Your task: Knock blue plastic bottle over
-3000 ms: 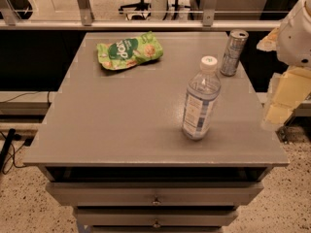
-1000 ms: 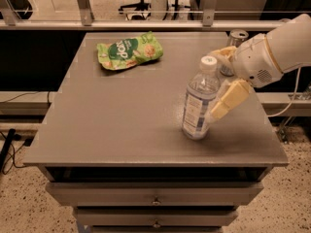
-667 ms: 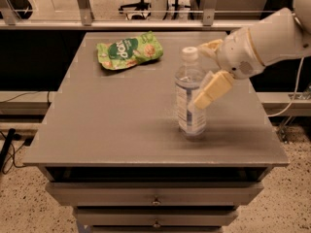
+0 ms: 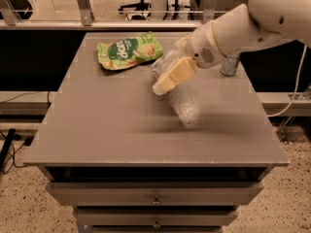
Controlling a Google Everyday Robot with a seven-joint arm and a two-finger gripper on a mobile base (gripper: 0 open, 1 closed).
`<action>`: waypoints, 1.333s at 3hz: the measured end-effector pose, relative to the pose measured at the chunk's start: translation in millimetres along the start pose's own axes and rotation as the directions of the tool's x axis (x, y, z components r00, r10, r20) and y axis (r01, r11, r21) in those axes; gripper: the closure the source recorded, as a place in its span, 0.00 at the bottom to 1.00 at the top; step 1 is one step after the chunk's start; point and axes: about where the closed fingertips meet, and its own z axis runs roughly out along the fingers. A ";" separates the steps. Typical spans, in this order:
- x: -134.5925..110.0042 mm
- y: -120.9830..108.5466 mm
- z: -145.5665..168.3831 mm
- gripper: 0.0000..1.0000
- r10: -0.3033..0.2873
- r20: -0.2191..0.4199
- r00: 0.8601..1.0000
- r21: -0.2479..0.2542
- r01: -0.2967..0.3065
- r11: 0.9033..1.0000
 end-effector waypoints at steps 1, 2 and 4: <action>6.5 -14.8 5.6 0.00 0.056 0.014 0.998 0.026 -0.056 0.998; 28.9 -23.5 -4.0 0.00 0.109 0.013 0.994 0.056 -0.110 0.992; 81.1 -27.9 -92.6 0.00 0.141 0.103 0.985 0.054 -0.148 0.988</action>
Offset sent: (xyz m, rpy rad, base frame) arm 0.0147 -0.0694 -0.0333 0.0453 0.0667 -0.1988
